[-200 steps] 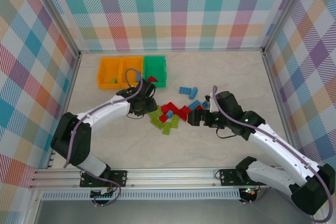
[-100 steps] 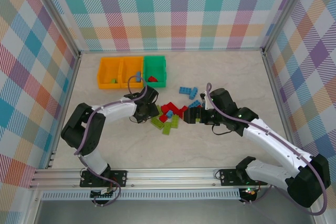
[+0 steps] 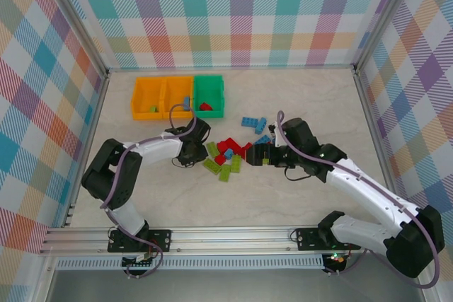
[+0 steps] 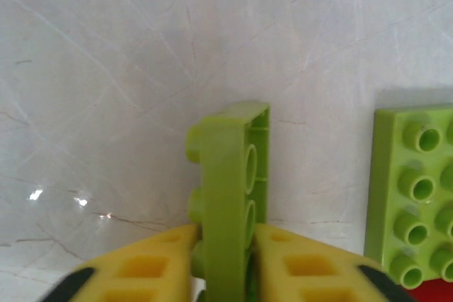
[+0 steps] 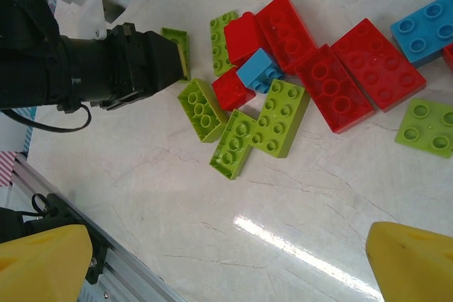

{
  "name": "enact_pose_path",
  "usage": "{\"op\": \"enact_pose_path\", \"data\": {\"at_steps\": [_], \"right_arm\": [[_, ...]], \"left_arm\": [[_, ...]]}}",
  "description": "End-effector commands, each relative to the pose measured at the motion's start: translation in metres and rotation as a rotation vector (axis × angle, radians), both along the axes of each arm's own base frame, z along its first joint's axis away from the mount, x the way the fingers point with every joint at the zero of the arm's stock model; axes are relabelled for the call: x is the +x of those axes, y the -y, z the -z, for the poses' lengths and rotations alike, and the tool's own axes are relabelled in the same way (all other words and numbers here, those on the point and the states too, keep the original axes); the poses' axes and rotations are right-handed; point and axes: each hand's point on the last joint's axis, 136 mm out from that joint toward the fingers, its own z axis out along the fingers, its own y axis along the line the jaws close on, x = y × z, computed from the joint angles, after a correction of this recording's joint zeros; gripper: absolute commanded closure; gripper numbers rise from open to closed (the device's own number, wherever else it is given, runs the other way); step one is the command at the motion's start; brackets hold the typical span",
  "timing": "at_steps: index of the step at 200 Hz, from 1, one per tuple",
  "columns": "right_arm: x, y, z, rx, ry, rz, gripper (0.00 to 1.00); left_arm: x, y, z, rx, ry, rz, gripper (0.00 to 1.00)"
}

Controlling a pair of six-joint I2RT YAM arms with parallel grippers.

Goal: Sort the legos into containers by color

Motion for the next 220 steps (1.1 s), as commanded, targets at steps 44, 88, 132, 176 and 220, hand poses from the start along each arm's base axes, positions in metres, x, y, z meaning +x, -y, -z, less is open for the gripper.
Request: {"op": "enact_pose_path", "data": {"at_steps": [44,88,132,176,220], "right_arm": [[0.003,-0.053,-0.033,0.189,0.087,-0.189,0.0],[0.014,-0.056,-0.032,0.179,0.122,-0.173,0.0],[0.008,-0.046,-0.031,0.137,0.127,-0.163,0.0],[-0.006,-0.025,-0.03,0.093,0.133,-0.135,0.0],[-0.017,0.0,-0.036,0.051,0.157,-0.076,0.0]], "left_arm": [[0.004,-0.044,-0.073,-0.059,0.17,-0.044,0.9],[0.063,-0.123,-0.163,0.019,0.406,-0.166,0.9],[0.145,-0.182,-0.157,0.035,0.36,-0.313,0.91],[0.209,-0.186,-0.124,-0.058,0.278,-0.321,0.89],[0.227,-0.197,-0.116,-0.064,0.26,-0.344,0.61]]}}
